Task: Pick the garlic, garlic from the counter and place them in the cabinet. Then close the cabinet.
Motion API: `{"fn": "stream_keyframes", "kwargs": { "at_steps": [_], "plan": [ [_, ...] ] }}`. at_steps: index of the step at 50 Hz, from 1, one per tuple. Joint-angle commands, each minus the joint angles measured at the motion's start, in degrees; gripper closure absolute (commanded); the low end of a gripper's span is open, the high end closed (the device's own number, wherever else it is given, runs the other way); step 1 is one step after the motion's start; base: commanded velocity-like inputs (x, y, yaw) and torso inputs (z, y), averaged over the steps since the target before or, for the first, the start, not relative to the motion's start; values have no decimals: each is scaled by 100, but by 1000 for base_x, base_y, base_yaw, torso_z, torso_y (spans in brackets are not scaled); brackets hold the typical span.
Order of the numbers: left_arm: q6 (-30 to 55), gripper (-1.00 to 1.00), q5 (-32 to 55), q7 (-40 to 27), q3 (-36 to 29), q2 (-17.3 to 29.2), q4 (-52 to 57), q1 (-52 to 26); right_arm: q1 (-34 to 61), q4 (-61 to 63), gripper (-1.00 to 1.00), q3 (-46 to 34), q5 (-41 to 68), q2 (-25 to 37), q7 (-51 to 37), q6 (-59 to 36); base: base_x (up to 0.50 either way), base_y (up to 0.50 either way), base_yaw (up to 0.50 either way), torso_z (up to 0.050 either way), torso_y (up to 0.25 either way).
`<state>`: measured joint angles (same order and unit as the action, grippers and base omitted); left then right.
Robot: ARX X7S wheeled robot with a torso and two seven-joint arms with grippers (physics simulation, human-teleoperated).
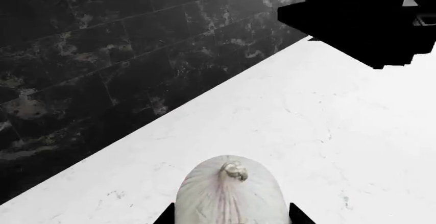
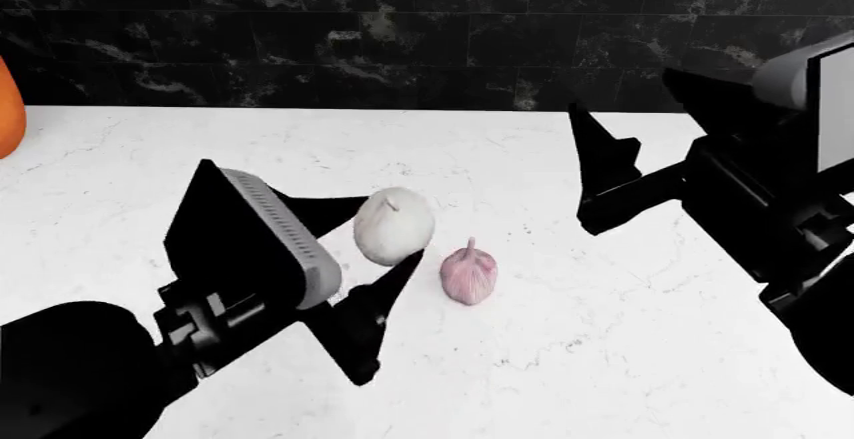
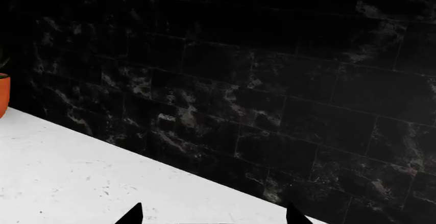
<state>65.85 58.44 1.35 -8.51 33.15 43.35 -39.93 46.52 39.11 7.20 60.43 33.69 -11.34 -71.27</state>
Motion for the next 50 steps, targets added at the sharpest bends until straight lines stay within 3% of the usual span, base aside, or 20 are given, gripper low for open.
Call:
{"fn": "stream_keyframes", "kwargs": {
  "at_steps": [1, 10, 24, 50],
  "plan": [
    [6, 100, 225, -760, 726, -107, -207, -376, -200, 90, -100, -96, 163, 68, 449, 201, 0, 0, 0, 0, 0],
    [94, 100, -86, -1245, 699, -212, -590, -596, -355, 86, -100, -219, 529, 92, 978, 259, 0, 0, 0, 0, 0],
    [-35, 100, -286, -1297, 599, -184, -699, -563, -540, 155, -100, -595, 559, 74, 1814, 593, 0, 0, 0, 0, 0],
    [-189, 100, -276, -1282, 563, -123, -705, -420, -561, 87, -100, -1598, -151, -8, 2095, 679, 0, 0, 0, 0, 0]
  ]
}}
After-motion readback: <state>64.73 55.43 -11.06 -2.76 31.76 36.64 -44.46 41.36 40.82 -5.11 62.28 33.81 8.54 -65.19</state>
